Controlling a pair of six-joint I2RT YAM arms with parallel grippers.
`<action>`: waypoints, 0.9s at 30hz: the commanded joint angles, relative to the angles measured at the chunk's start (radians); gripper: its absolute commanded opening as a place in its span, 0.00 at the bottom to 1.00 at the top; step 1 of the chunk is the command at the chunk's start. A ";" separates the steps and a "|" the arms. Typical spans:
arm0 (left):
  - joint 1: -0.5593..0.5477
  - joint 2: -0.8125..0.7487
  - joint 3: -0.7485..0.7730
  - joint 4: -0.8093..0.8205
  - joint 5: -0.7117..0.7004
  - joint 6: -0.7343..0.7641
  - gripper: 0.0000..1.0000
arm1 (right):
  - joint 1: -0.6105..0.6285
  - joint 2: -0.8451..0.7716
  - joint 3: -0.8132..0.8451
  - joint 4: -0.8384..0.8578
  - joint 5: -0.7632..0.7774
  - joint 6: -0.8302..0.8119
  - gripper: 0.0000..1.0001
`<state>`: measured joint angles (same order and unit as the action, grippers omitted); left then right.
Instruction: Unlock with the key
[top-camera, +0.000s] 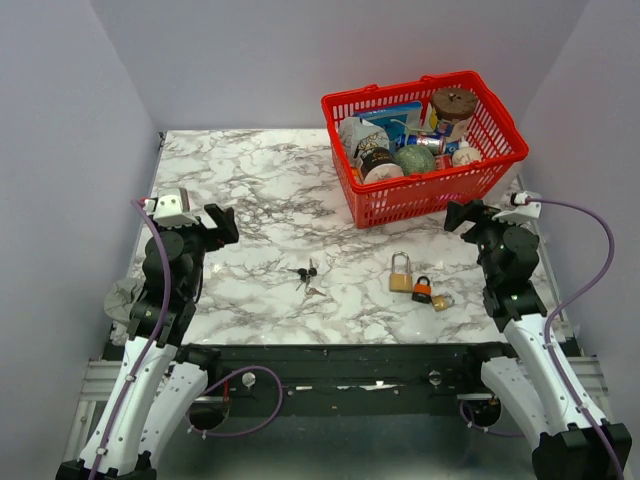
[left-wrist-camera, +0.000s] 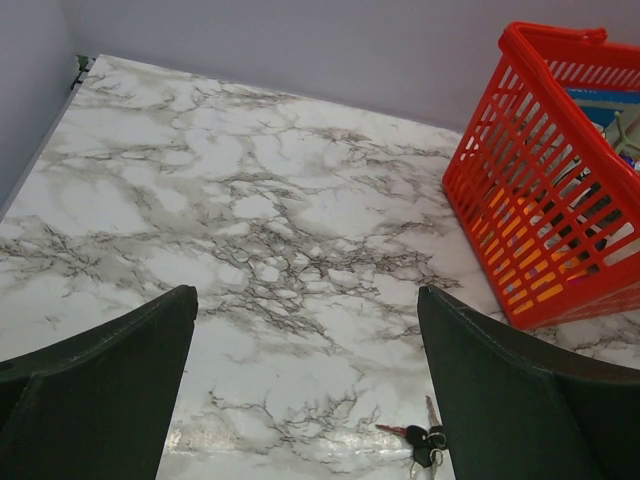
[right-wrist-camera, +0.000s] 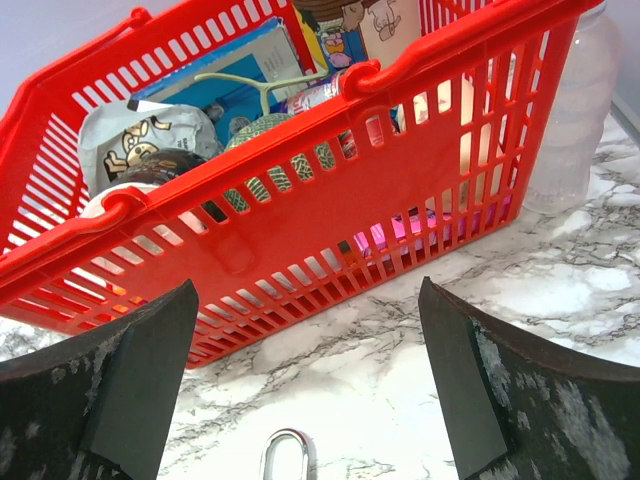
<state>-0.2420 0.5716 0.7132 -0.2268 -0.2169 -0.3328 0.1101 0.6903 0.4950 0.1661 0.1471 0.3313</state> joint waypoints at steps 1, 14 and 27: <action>0.006 0.001 0.025 -0.016 -0.047 -0.018 0.99 | -0.001 0.025 0.045 -0.043 -0.038 -0.047 1.00; 0.006 0.031 0.017 -0.023 -0.066 -0.037 0.99 | 0.036 0.090 0.097 -0.092 -0.060 -0.089 0.94; 0.006 0.053 0.003 -0.005 0.030 -0.018 0.99 | 0.430 0.278 0.200 -0.250 0.127 -0.156 0.88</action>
<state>-0.2420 0.6254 0.7132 -0.2287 -0.2230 -0.3595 0.4808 0.9470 0.6556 -0.0044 0.2157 0.1848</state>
